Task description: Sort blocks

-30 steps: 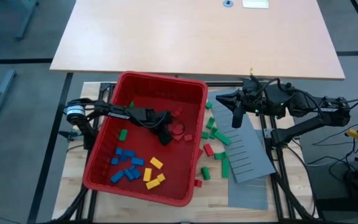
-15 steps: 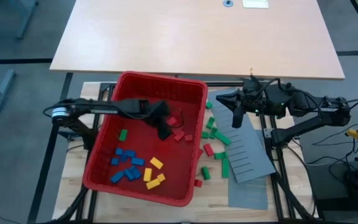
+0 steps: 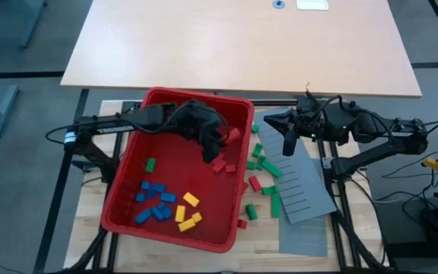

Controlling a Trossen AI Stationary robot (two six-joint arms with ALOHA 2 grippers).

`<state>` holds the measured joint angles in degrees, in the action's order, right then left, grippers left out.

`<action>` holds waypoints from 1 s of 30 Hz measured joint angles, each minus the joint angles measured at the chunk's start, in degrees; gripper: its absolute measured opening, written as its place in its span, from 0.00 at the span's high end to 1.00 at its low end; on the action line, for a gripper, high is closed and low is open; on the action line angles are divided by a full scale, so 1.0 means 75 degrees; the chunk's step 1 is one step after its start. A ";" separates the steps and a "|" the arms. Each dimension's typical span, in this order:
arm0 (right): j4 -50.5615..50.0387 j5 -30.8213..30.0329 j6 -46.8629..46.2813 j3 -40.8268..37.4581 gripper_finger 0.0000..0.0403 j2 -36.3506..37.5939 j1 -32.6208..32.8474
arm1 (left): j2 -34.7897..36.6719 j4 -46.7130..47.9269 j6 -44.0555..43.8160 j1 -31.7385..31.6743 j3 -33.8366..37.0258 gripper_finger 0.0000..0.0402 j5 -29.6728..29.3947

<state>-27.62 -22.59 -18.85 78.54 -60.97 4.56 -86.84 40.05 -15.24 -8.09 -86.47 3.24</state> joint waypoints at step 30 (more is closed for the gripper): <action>-0.0098 0.0001 -0.0009 0.0003 1.00 0.0003 -0.0029 | -0.3970 0.1055 0.0577 0.0727 -0.4396 0.19 0.1088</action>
<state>-28.35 -22.58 -18.92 78.56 -60.95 4.34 -116.62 47.96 -10.91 -2.64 -119.44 11.40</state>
